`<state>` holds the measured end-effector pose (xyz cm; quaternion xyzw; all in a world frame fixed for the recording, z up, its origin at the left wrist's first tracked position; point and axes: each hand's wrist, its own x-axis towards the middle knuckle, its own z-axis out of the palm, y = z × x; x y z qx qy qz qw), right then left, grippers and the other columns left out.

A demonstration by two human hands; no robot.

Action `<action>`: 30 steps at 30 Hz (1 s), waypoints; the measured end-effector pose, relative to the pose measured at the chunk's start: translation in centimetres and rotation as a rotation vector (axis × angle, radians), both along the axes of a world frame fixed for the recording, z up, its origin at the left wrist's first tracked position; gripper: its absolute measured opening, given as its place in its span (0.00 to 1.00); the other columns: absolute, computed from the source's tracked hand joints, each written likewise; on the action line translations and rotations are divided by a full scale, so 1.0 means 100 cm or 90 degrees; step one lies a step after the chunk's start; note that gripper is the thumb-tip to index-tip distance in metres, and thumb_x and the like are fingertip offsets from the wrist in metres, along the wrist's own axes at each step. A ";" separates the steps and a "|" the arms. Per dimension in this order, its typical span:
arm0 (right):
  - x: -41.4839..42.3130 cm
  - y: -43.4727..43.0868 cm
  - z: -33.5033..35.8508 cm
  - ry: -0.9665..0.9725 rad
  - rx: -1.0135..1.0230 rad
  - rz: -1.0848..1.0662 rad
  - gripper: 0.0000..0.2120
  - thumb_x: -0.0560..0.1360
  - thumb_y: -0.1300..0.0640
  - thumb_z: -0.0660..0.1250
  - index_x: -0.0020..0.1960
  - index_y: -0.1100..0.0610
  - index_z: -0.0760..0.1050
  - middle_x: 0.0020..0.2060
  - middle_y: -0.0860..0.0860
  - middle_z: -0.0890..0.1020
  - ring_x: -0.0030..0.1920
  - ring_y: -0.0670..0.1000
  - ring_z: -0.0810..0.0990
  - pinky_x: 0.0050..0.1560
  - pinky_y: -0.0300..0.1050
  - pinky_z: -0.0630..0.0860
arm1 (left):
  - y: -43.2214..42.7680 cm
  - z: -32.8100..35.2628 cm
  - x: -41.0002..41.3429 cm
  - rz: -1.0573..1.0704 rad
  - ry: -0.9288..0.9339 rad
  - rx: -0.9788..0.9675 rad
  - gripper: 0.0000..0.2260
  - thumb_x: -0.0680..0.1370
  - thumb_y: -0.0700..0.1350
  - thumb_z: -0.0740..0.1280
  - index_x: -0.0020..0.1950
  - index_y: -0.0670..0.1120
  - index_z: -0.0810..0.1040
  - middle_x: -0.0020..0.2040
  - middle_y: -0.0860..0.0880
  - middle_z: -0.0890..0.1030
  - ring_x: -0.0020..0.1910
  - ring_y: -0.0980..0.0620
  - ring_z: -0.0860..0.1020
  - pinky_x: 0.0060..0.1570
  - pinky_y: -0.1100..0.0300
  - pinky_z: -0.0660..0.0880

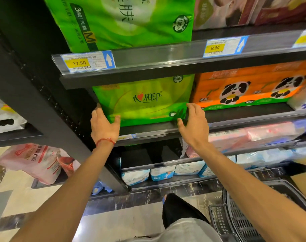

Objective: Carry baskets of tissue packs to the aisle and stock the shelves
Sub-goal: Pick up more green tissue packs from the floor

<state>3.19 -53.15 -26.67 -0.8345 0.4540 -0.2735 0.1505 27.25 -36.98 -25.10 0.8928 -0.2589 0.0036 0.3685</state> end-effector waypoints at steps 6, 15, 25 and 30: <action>-0.032 0.048 0.024 0.207 -0.153 0.045 0.27 0.80 0.37 0.57 0.62 0.56 0.81 0.56 0.55 0.82 0.59 0.59 0.77 0.61 0.56 0.72 | 0.052 0.001 -0.036 -0.187 -0.275 0.140 0.25 0.78 0.55 0.66 0.71 0.43 0.75 0.63 0.42 0.78 0.63 0.39 0.74 0.49 0.44 0.78; -0.061 0.132 0.046 0.311 -0.232 0.289 0.27 0.79 0.35 0.58 0.59 0.55 0.83 0.52 0.54 0.84 0.55 0.58 0.78 0.62 0.57 0.71 | 0.150 0.007 -0.109 -0.273 -0.329 0.298 0.23 0.78 0.60 0.64 0.66 0.47 0.80 0.63 0.46 0.80 0.61 0.43 0.76 0.53 0.46 0.77; -0.052 0.206 0.044 0.281 -0.246 0.589 0.23 0.77 0.39 0.62 0.58 0.55 0.83 0.54 0.53 0.83 0.57 0.58 0.78 0.63 0.57 0.72 | 0.260 0.004 -0.185 -0.042 -0.229 0.385 0.26 0.77 0.64 0.61 0.67 0.49 0.79 0.64 0.45 0.80 0.63 0.40 0.77 0.58 0.43 0.76; -0.039 0.246 0.032 0.211 -0.256 0.736 0.23 0.77 0.39 0.64 0.56 0.56 0.84 0.52 0.54 0.84 0.56 0.59 0.80 0.62 0.57 0.72 | 0.321 0.002 -0.234 0.107 -0.162 0.438 0.27 0.78 0.65 0.61 0.68 0.49 0.78 0.66 0.45 0.80 0.65 0.39 0.77 0.61 0.42 0.75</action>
